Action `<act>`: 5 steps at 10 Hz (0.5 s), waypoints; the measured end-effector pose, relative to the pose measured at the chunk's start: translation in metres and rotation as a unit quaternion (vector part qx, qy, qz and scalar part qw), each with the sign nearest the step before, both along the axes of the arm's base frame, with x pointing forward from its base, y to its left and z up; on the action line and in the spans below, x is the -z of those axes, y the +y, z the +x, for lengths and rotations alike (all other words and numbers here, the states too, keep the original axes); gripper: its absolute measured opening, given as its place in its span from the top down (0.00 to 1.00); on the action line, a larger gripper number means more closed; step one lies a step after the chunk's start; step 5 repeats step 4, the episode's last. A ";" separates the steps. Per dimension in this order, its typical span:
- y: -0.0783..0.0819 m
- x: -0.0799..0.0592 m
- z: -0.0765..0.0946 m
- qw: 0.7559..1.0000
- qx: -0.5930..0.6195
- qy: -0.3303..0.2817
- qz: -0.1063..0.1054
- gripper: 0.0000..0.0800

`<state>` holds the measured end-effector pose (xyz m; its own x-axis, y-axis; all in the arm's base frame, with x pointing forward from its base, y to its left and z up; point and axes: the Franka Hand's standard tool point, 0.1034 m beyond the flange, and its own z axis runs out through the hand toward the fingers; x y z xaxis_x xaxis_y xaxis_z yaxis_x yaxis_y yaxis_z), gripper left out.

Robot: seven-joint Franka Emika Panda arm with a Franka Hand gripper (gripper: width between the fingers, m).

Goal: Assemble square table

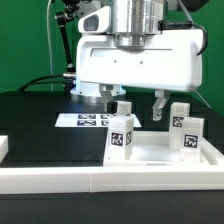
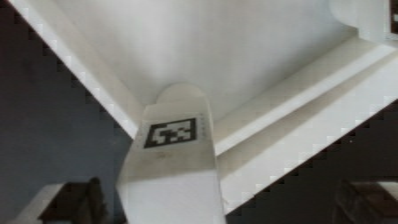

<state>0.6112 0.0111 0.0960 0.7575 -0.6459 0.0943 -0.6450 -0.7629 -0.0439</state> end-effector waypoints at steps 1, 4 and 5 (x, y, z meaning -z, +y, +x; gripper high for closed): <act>0.000 0.000 0.000 1.000 0.000 0.000 0.000 0.19; 0.000 0.001 0.000 1.000 0.000 0.001 0.000 0.19; 0.000 0.001 0.000 1.000 0.000 0.001 0.000 0.19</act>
Offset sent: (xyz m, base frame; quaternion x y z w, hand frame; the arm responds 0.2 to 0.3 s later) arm 0.0000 0.0000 0.0000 0.0000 0.0000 0.0000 1.0000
